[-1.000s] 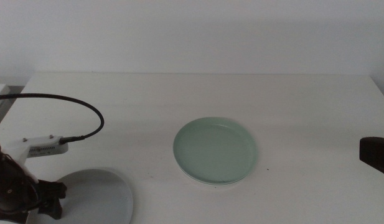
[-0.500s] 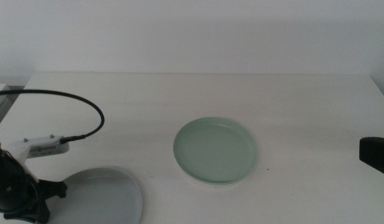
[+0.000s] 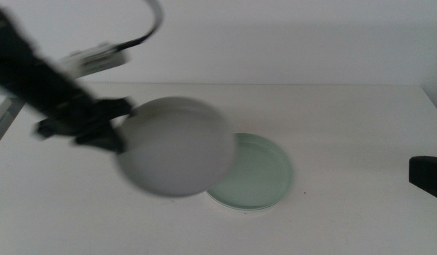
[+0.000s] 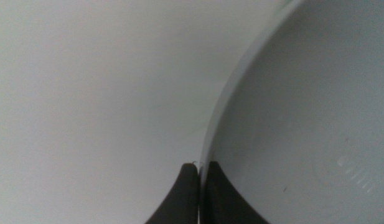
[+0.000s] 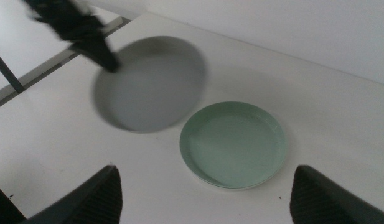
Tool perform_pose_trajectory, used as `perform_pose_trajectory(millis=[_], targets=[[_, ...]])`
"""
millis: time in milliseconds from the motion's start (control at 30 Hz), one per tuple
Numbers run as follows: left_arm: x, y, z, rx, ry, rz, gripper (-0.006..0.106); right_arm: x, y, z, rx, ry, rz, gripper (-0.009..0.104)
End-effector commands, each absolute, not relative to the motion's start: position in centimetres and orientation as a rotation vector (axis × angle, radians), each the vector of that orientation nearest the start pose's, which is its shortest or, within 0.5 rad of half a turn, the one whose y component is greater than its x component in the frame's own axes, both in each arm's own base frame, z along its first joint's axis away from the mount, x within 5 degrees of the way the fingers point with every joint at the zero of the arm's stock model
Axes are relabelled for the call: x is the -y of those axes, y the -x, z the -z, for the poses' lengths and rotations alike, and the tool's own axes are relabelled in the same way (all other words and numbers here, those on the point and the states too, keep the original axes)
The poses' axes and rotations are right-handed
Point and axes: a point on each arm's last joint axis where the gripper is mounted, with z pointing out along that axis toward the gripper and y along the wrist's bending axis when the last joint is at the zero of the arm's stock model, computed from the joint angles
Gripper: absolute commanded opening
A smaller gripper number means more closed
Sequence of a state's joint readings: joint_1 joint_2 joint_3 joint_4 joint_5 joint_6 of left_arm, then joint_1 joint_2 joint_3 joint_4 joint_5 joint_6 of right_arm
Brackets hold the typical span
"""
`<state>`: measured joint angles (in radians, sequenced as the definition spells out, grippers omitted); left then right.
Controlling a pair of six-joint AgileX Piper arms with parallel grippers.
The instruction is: Stack the three bowls on top of each other.
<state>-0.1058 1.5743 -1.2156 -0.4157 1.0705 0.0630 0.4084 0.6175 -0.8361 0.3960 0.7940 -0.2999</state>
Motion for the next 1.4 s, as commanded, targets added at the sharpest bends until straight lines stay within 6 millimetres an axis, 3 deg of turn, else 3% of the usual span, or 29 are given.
perform_pose_trajectory(millis=[0, 200, 333, 600, 900, 1067, 1167, 1300, 1367], targets=[[9.6, -32.4, -27.4, -2.888, -0.072, 0.619, -0.002, -6.4, -8.4, -37.6, -1.939, 0.610, -0.523, 0.093], [15.6, -36.6, -24.7, -2.921, -0.214, 0.634, -0.002, -6.4, -8.4, -37.6, -1.939, 0.610, -0.523, 0.093], [18.0, -38.2, -22.7, -2.943, -0.272, 0.637, -0.002, -6.4, -8.4, -37.6, -1.939, 0.610, -0.523, 0.093], [19.5, -39.3, -19.9, -2.951, -0.288, 0.617, -0.002, -6.4, -8.4, -37.6, -1.939, 0.610, -0.523, 0.093], [19.2, -39.4, -19.7, -2.951, -0.329, 0.552, 0.005, -6.4, -8.4, -37.6, -1.939, 0.610, -0.523, 0.093], [19.1, -39.5, -19.7, -2.938, -0.364, 0.551, 0.025, -6.4, -8.4, -37.6, -1.939, 0.610, -0.523, 0.093], [18.8, -39.5, -21.0, -2.903, -0.389, 0.563, 0.050, -6.4, -8.4, -37.6, -1.939, 0.610, -0.523, 0.093], [16.6, -38.4, -26.0, -2.776, -0.429, 0.463, 0.089, -6.4, -8.4, -37.6, -1.939, 0.610, -0.523, 0.093], [15.0, -36.9, -29.1, -2.691, -0.418, 0.386, 0.094, -6.4, -8.4, -37.6, -1.939, 0.610, -0.523, 0.093]])
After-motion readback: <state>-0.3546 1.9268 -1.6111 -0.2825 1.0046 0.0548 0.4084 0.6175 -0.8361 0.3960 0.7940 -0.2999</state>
